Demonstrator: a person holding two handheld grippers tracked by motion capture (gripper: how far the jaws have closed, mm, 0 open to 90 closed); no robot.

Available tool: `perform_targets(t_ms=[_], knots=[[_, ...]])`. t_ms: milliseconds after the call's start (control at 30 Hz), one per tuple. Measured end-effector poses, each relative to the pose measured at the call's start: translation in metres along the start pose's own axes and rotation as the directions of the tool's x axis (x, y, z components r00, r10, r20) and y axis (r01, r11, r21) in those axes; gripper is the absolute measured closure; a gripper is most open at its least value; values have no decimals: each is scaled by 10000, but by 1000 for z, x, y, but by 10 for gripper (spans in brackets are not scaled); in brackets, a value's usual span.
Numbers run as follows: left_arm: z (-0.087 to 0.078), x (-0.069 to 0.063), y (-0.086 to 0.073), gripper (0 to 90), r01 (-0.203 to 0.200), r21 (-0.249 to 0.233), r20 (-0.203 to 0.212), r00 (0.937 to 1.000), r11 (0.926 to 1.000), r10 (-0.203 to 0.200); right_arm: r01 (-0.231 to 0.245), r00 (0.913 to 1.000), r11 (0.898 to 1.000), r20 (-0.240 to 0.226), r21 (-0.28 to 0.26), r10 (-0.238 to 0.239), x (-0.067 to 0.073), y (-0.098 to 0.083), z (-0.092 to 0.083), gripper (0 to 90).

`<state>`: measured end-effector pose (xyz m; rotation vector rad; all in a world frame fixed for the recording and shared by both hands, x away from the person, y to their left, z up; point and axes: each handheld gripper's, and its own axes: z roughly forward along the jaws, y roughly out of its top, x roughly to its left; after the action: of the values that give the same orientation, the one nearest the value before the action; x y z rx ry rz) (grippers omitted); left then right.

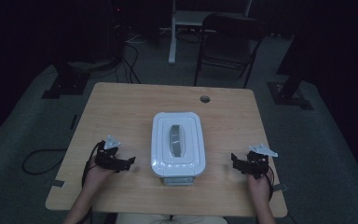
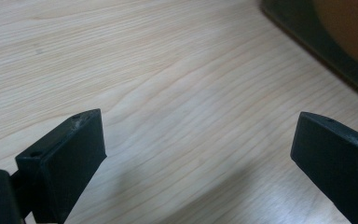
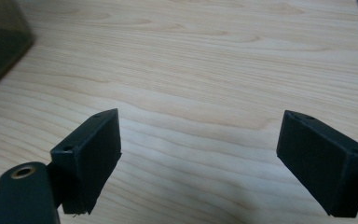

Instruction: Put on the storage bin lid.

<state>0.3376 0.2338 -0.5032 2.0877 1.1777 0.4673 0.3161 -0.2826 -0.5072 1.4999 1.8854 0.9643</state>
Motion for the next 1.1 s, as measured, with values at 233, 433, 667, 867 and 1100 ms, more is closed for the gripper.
perform_targets(t_ms=[233,433,667,867,1100], knots=[[-14,20,-10,36,403,138,-489,9980,9991,-395,-355,9989,9994,309,-28,355,-16,-4,-5,133],[-25,38,-23,36,1091,174,-961,9896,9939,-1070,-578,9964,9983,611,-59,580,-26,-5,-9,132],[-41,54,-35,37,1874,54,-1497,9714,9823,-1845,-944,9916,9955,882,-57,945,-37,-10,-11,132],[-45,66,-42,36,2340,340,-1727,9590,9716,-2249,-992,9865,9949,1329,169,961,-42,-12,-7,132],[-40,77,-40,37,2537,435,-1899,9517,9663,-2413,-984,9877,9939,1266,504,914,-46,-7,7,132]])
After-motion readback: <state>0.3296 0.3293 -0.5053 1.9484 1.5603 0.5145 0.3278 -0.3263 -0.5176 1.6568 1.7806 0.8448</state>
